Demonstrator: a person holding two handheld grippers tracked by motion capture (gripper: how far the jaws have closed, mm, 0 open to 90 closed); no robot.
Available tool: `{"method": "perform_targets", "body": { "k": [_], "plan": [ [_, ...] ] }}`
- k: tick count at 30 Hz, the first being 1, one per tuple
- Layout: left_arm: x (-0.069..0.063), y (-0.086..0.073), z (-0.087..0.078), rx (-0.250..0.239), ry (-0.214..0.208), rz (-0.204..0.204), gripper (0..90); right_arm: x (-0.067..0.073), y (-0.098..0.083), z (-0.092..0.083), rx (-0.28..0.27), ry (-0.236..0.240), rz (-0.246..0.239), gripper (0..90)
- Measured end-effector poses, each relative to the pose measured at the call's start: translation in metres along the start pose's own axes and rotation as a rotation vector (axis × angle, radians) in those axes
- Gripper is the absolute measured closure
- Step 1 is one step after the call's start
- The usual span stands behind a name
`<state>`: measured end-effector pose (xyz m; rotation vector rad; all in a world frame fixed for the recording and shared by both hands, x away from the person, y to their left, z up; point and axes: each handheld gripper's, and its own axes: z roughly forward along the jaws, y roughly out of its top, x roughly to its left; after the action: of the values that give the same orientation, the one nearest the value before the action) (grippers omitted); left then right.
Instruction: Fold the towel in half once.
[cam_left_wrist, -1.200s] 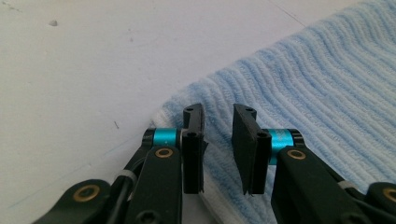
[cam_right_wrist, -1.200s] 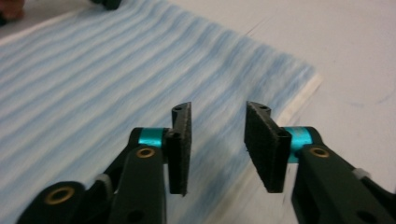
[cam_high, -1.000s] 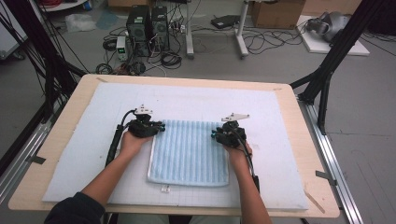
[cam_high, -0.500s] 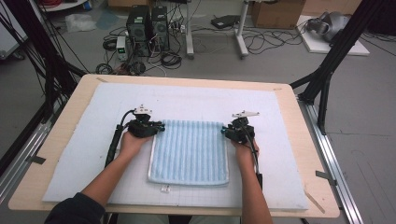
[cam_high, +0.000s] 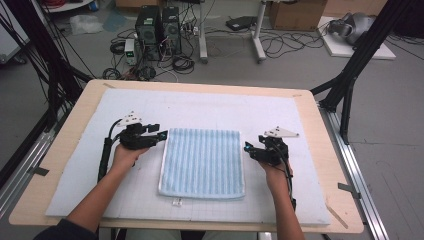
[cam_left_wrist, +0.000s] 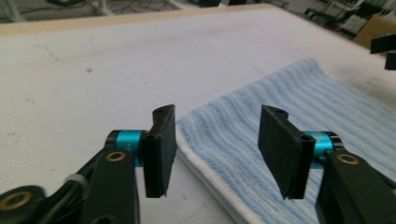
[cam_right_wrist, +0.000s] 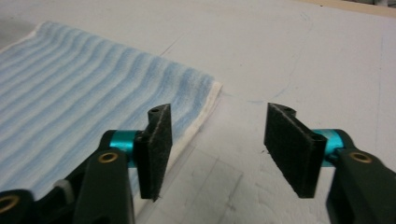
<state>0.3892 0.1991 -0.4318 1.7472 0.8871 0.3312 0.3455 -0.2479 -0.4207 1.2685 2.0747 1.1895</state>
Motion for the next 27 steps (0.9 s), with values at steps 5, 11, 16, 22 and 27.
{"method": "perform_targets", "body": {
  "k": [5,11,16,22,27],
  "plan": [
    [0.0,0.0,-0.021,-0.064,-0.016,-0.01,27.5,0.01,-0.01,-0.013,-0.017,0.009,-0.033,19.8],
    [-0.003,-0.003,-0.041,-0.127,-0.03,-0.004,16.4,0.014,-0.018,-0.022,-0.043,-0.01,-0.089,11.3],
    [-0.002,-0.008,-0.047,-0.148,-0.043,0.007,16.5,0.012,-0.018,-0.024,-0.061,-0.025,-0.095,11.1],
    [0.002,-0.01,-0.048,-0.129,-0.03,-0.001,17.3,0.01,-0.017,-0.021,-0.07,-0.032,-0.095,11.1],
    [0.001,-0.013,-0.051,-0.119,-0.009,0.008,17.6,0.009,-0.014,-0.02,-0.078,-0.037,-0.088,11.1]
  ]
}}
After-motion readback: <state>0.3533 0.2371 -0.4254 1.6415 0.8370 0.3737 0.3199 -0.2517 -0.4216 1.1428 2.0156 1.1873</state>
